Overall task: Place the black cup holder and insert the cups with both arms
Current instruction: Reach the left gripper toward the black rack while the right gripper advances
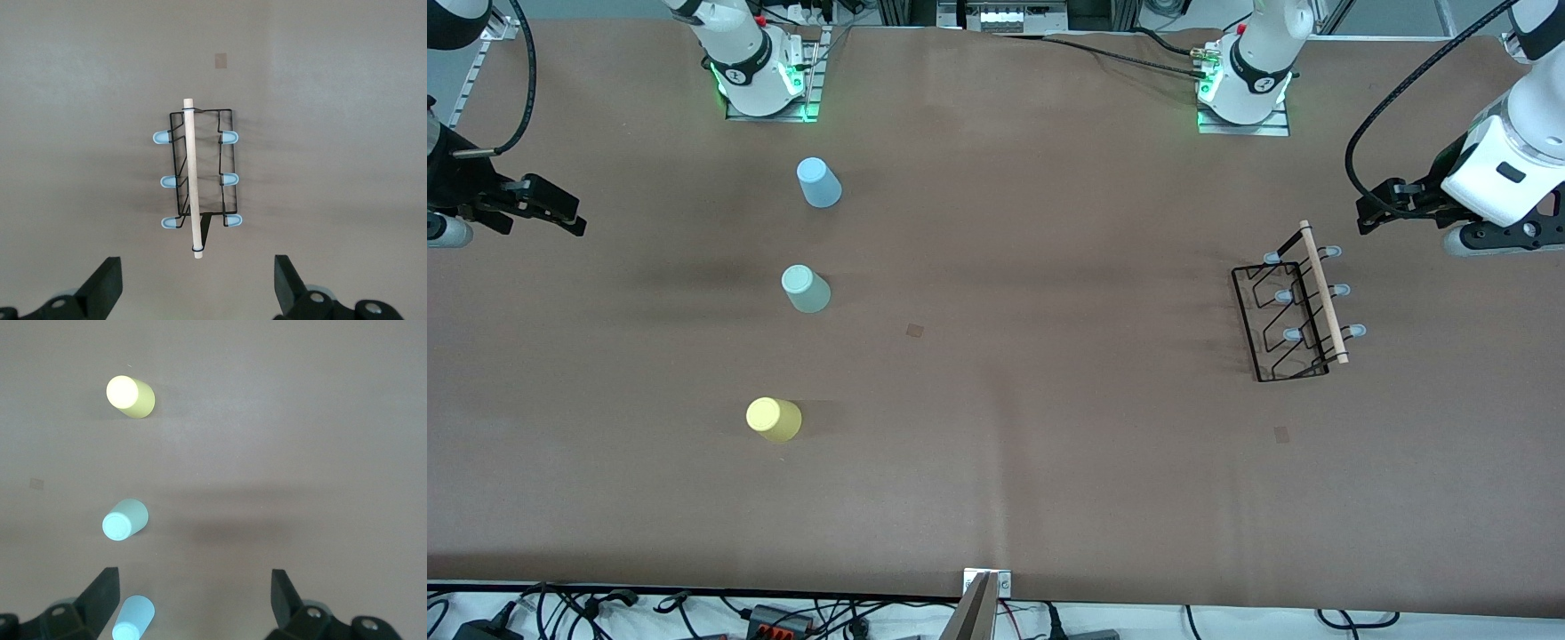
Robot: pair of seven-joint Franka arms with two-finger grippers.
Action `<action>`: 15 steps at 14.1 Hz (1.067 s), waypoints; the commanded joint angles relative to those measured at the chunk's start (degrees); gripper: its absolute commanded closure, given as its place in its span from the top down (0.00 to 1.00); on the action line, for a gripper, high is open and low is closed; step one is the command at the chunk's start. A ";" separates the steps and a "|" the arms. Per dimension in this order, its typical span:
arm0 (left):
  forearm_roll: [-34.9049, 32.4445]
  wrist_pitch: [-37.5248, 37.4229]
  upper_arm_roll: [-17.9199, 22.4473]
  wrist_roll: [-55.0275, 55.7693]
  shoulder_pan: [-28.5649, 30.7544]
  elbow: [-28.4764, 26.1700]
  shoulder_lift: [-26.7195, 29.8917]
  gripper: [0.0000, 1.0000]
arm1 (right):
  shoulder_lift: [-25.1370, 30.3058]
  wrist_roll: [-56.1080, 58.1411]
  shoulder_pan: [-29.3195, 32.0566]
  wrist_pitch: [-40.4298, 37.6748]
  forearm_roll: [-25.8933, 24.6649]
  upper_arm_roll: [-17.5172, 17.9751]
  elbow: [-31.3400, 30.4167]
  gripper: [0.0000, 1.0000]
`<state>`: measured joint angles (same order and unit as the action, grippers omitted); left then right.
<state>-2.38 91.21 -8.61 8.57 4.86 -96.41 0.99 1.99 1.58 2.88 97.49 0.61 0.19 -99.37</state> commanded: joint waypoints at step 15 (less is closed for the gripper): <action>-0.69 6.24 0.00 0.31 0.15 -4.04 -2.92 1.00 | -2.86 0.00 -0.77 -0.54 -0.70 1.13 -0.47 1.00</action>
<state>-2.38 93.95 -8.58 8.58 4.86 -98.05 -0.59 0.22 1.58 2.65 97.22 0.61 0.95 -99.83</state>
